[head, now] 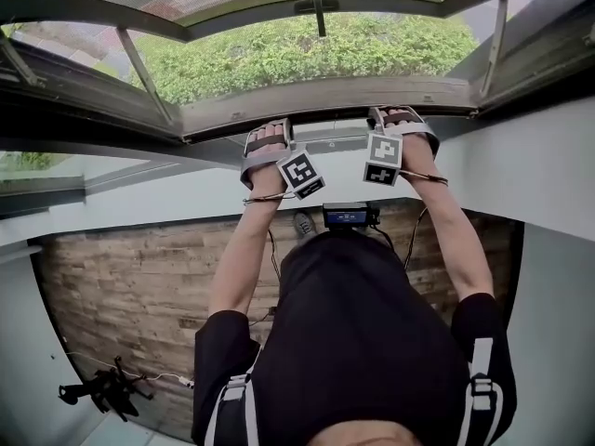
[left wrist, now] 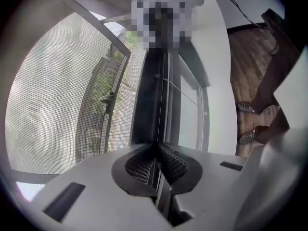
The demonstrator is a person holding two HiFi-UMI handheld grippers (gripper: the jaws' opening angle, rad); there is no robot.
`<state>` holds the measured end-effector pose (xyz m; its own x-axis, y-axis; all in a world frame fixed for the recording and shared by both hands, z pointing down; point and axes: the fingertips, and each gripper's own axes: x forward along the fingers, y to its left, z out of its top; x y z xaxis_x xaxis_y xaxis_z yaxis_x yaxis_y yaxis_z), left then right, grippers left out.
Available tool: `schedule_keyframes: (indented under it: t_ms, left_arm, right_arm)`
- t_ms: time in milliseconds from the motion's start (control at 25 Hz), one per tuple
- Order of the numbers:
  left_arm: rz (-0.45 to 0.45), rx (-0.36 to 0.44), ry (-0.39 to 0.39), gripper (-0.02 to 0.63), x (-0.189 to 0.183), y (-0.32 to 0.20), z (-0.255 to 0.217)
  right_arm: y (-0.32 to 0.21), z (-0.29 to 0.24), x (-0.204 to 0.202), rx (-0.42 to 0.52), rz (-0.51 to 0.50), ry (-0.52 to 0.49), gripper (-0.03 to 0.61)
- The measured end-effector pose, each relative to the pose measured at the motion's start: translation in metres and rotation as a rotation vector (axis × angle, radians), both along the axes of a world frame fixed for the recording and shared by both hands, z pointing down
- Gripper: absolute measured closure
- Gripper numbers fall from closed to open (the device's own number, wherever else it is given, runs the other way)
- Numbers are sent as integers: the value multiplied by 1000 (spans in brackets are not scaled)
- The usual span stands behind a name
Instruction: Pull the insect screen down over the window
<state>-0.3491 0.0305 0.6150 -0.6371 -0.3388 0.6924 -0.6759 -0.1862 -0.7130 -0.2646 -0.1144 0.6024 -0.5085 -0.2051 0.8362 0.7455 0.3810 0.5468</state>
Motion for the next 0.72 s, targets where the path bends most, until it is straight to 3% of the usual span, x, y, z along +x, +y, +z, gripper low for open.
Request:
schedule_keyframes:
  t_ms: [80, 320, 480, 720]
  left_arm:
    - [-3, -2, -2, 592, 0, 1, 1]
    - [3, -9, -11, 592, 0, 1, 1]
    - [5, -17, -15, 592, -1, 2, 2]
    - [-4, -18, -40, 589, 1, -1, 2]
  right_arm:
    - [0, -2, 2, -6, 10, 9, 551]
    - [-6, -9, -1, -77, 48, -97, 548]
    - [-13, -4, 0, -29, 29, -80, 549]
    - [-12, -7, 5, -30, 17, -8, 557]
